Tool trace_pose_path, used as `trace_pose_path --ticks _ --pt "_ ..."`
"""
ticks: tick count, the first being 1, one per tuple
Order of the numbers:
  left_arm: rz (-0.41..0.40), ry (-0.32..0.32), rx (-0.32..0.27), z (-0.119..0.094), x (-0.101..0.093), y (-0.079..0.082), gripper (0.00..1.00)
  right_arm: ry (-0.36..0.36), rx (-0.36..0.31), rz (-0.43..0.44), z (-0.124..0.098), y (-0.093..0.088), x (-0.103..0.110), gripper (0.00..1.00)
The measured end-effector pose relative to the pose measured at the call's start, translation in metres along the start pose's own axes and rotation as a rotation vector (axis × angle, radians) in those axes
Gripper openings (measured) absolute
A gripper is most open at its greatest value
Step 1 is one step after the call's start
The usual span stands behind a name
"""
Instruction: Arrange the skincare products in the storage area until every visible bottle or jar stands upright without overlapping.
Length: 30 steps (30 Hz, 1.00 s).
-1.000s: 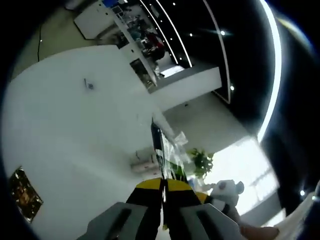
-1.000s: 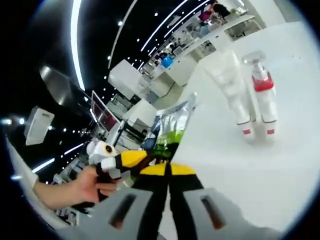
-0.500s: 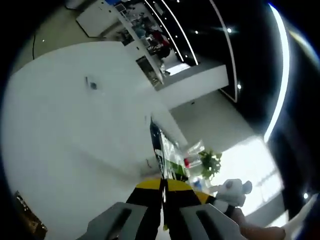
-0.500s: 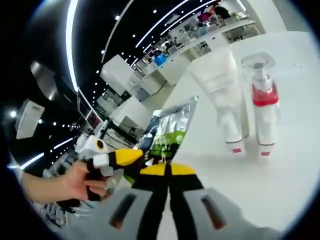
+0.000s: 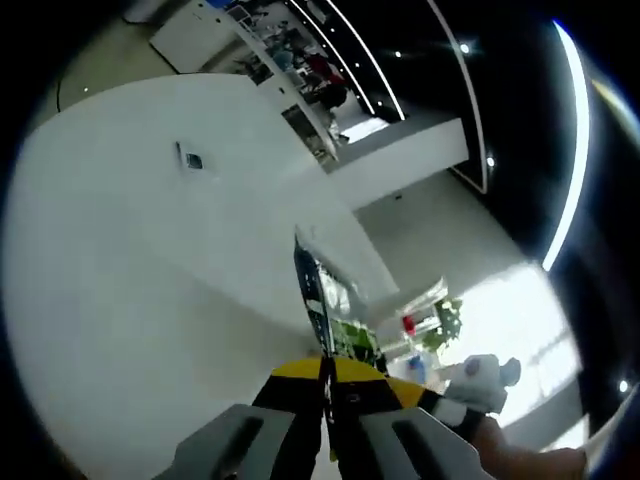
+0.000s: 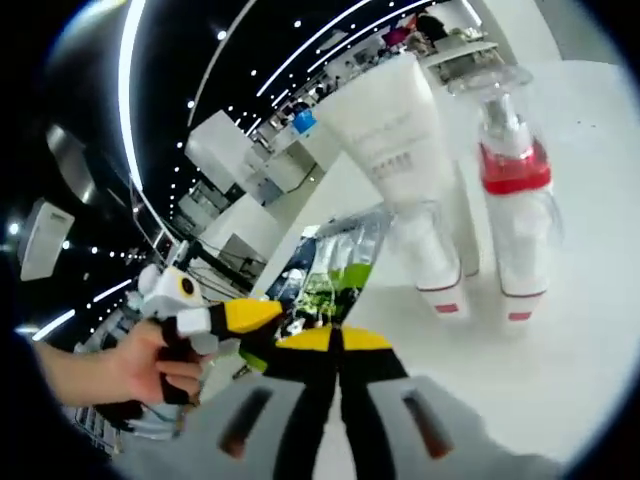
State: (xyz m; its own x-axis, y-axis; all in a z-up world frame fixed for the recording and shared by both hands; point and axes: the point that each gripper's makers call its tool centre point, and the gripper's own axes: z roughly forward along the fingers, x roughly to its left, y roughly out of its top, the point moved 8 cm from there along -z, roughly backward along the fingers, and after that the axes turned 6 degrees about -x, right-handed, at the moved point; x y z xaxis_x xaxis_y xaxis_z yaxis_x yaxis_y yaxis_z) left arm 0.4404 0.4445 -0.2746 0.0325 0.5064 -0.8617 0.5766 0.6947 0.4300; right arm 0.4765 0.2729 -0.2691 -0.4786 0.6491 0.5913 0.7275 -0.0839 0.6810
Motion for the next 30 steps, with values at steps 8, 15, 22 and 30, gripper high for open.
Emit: trace_pose_path --ticks 8,15,22,30 --pt "0.003 0.048 -0.006 0.012 0.012 -0.002 0.01 -0.049 -0.012 0.033 0.011 0.000 -0.009 0.02" --pt "0.018 0.083 0.003 0.018 0.023 -0.003 0.01 -0.087 -0.006 -0.014 0.020 -0.005 -0.015 0.03" --pt "0.045 0.100 0.004 0.024 0.028 -0.001 0.01 -0.101 -0.002 0.005 0.024 -0.006 -0.022 0.04" --pt "0.065 0.122 0.019 0.033 0.038 -0.007 0.01 -0.141 0.005 0.002 0.027 -0.012 -0.032 0.05"
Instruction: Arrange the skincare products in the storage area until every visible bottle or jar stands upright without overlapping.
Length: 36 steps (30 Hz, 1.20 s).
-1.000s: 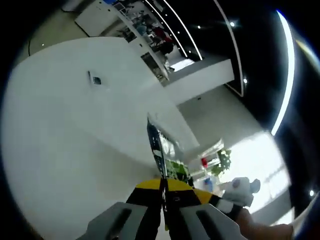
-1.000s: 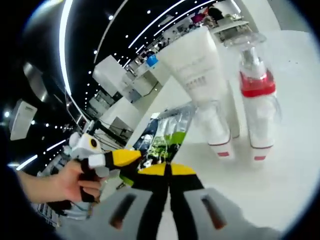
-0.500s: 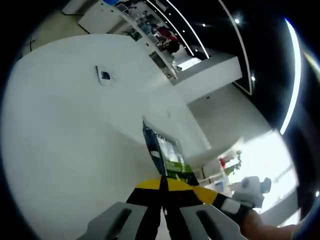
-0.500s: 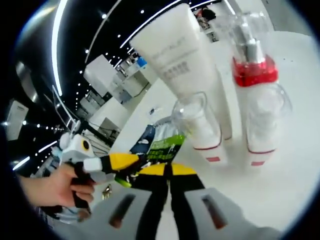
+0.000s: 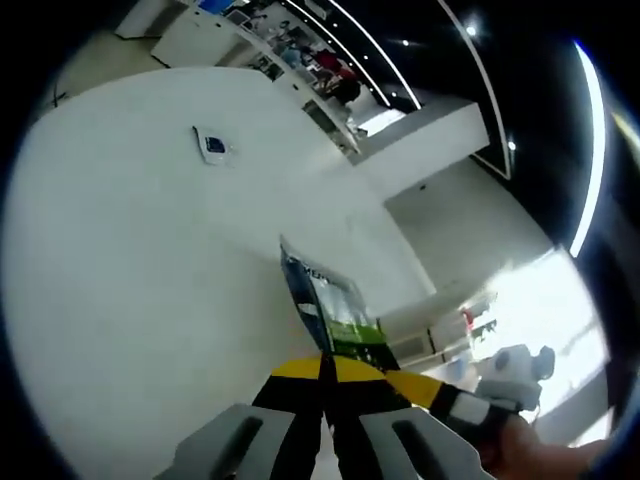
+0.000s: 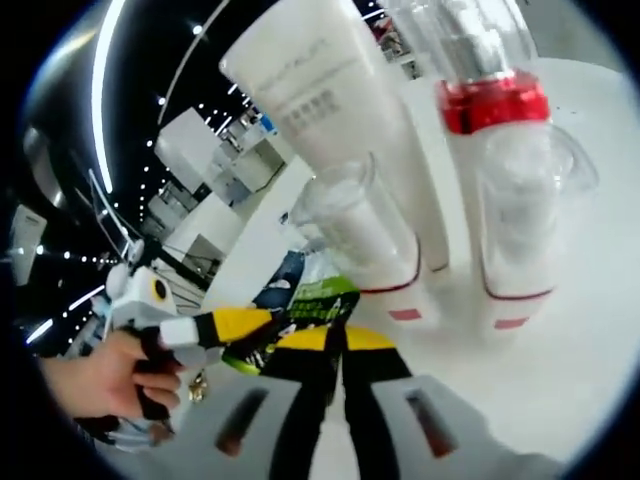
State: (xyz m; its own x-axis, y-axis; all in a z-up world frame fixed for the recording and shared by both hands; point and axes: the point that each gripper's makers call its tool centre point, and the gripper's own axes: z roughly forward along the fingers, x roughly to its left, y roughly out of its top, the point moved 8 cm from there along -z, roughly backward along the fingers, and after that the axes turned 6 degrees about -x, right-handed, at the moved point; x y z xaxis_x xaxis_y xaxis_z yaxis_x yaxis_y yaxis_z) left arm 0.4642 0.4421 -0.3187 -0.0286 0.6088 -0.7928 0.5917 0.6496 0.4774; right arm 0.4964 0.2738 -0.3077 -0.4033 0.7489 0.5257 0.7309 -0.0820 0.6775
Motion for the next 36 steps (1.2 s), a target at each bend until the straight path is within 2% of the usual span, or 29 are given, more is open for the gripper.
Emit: trace_pose_path --ticks 8,14,21,22,24,26,28,29,32,36 --pt "0.026 0.027 0.014 0.004 0.007 -0.005 0.01 -0.005 0.019 -0.006 0.002 -0.006 -0.006 0.05" --pt "0.022 0.040 -0.011 0.007 0.011 -0.003 0.01 -0.011 0.028 -0.018 0.002 -0.008 -0.009 0.09" --pt "-0.011 0.054 -0.021 0.012 0.015 -0.003 0.01 -0.004 0.025 -0.016 -0.006 -0.011 -0.008 0.10" --pt "-0.018 0.052 -0.021 0.014 0.014 -0.003 0.01 -0.015 0.032 -0.048 -0.009 -0.012 -0.008 0.10" --pt "-0.032 0.065 -0.021 0.016 0.016 -0.003 0.02 -0.008 0.034 -0.044 -0.010 -0.013 -0.008 0.10" --pt "-0.067 0.096 -0.019 0.016 0.018 -0.002 0.05 -0.004 0.026 -0.055 -0.013 -0.014 -0.007 0.10" --pt "-0.070 0.098 -0.023 0.016 0.019 0.001 0.07 0.006 0.029 -0.054 -0.013 -0.015 -0.006 0.10" --pt "-0.070 0.098 -0.025 0.016 0.019 0.002 0.11 0.014 0.032 -0.054 -0.013 -0.016 -0.006 0.10" --pt "-0.048 0.091 -0.035 0.011 0.016 0.008 0.22 0.036 0.034 -0.066 -0.013 -0.018 -0.002 0.11" --pt "0.003 0.088 -0.049 0.005 0.014 0.016 0.27 0.048 0.027 -0.078 -0.009 -0.018 0.003 0.11"
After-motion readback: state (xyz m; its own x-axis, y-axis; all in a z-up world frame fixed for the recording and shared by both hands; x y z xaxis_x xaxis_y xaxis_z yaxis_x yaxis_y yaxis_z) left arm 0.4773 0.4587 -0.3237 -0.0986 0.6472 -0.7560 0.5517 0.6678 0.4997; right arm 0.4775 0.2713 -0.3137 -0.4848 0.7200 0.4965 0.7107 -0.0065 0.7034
